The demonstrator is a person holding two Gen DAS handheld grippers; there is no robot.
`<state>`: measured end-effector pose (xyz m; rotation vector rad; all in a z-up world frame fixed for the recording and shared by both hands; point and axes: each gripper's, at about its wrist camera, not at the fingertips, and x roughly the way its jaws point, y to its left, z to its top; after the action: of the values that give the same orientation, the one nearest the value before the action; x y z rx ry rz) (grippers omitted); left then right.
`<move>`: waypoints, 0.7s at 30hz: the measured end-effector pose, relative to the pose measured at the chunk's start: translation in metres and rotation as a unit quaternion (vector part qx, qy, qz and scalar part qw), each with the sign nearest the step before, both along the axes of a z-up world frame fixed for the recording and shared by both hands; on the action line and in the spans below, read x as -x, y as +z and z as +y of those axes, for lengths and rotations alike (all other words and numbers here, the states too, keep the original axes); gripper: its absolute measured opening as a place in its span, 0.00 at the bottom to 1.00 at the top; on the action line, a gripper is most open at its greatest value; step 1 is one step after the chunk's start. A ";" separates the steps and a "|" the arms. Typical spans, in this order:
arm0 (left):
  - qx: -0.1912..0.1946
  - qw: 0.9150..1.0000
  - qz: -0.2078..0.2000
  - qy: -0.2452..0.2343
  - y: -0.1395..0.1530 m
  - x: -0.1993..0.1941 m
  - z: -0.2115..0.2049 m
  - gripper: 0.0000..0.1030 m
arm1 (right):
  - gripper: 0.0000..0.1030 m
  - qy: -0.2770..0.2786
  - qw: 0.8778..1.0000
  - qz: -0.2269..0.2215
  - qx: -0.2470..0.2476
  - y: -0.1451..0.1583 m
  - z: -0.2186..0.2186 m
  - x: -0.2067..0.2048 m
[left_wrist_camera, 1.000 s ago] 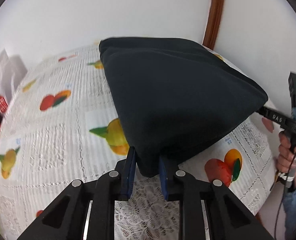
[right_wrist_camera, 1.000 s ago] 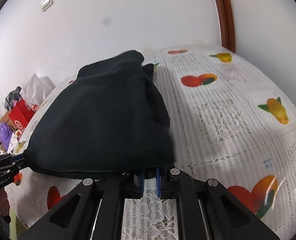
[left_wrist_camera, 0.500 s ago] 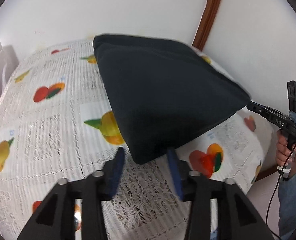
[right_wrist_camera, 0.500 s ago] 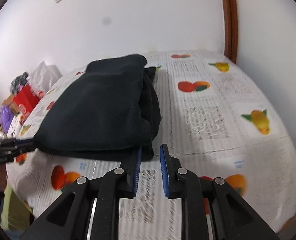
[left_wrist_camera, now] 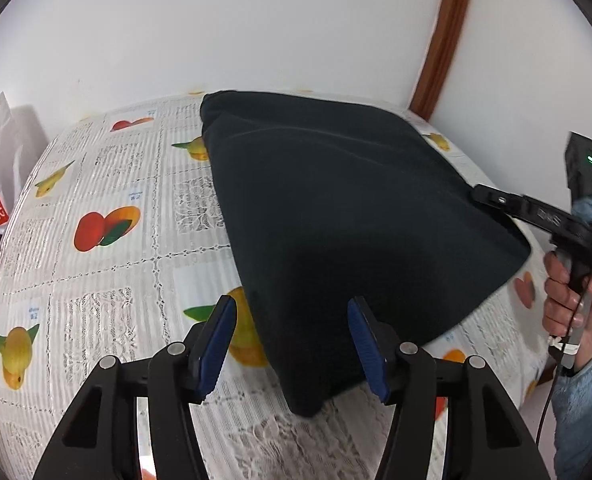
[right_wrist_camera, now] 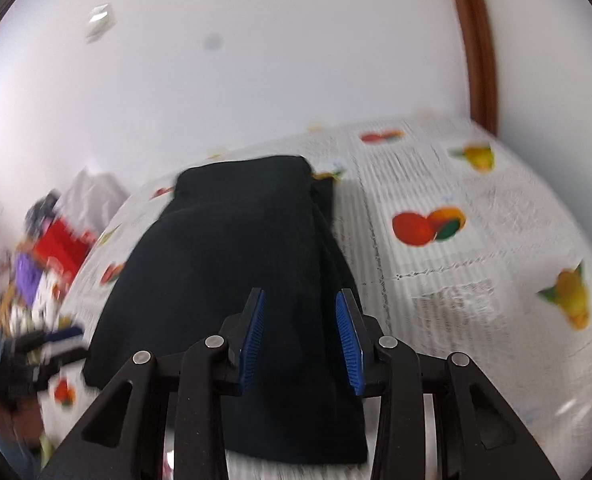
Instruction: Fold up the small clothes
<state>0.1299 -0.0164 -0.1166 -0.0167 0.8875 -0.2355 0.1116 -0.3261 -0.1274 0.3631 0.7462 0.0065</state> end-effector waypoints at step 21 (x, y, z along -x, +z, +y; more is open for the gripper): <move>-0.004 1.000 -0.008 0.022 0.007 -0.064 0.028 0.58 | 0.37 0.033 0.992 0.002 0.119 0.053 0.010 -0.069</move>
<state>0.1942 0.0112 -0.1091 -0.0271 0.8708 -0.1909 0.1804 -0.3157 -0.0744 0.1106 0.7537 -0.0220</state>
